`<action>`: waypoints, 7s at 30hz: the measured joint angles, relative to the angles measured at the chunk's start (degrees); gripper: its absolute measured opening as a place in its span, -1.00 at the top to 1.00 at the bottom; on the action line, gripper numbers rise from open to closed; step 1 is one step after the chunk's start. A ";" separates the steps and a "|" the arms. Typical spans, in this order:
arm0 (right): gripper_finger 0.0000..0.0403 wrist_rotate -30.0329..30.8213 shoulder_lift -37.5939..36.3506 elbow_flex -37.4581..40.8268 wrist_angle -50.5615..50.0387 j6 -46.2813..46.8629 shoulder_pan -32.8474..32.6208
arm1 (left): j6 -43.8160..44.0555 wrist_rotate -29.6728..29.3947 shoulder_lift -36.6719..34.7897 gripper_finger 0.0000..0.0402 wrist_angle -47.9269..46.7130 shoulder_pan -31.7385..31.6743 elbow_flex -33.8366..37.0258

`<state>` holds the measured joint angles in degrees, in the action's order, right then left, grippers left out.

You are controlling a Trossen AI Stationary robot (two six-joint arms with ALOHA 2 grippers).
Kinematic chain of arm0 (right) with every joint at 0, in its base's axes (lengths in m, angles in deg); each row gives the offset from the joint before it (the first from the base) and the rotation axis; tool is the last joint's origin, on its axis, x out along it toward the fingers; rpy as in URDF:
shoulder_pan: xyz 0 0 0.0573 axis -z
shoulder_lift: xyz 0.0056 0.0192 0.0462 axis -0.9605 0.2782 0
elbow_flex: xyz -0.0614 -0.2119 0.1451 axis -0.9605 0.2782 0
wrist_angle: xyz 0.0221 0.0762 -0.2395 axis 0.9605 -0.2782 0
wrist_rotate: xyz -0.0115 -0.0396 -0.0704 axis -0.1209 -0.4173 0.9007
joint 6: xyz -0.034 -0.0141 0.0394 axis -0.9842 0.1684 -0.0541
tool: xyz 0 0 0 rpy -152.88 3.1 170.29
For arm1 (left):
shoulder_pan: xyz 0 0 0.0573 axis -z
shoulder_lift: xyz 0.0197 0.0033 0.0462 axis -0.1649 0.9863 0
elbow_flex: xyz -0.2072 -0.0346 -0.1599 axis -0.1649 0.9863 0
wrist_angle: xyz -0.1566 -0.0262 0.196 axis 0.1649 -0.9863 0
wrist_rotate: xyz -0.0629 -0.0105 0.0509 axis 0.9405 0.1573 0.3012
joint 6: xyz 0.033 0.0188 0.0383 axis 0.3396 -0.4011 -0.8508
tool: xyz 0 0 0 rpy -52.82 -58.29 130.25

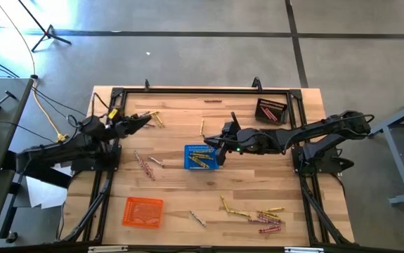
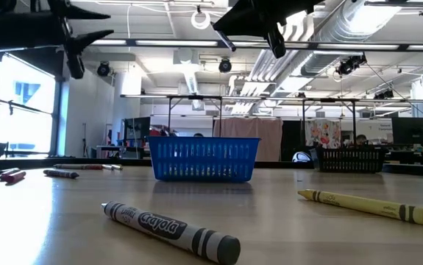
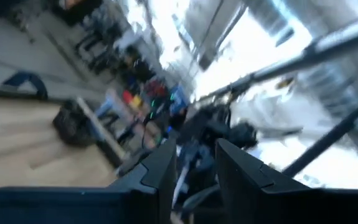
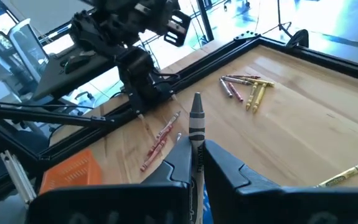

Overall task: Sort crayons
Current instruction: Put the gray crayon into the orange basket

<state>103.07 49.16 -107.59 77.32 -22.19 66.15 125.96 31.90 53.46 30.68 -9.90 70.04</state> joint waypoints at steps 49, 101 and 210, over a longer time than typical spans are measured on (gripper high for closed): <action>0.94 -4.17 0.30 -20.61 -20.42 -18.75 10.35 | -25.21 -14.18 62.06 0.18 4.83 14.87 -43.42; 0.95 -8.45 0.26 -20.59 -16.21 -18.79 10.02 | -23.59 -9.63 64.58 0.95 3.80 13.44 -46.12; 0.42 -4.13 -1.44 -20.55 -81.94 41.53 -39.29 | -50.44 -4.06 109.93 0.49 -62.42 50.33 -87.43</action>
<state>98.95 47.72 -128.13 -4.62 19.33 26.86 75.52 27.84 163.39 -31.74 40.43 -17.38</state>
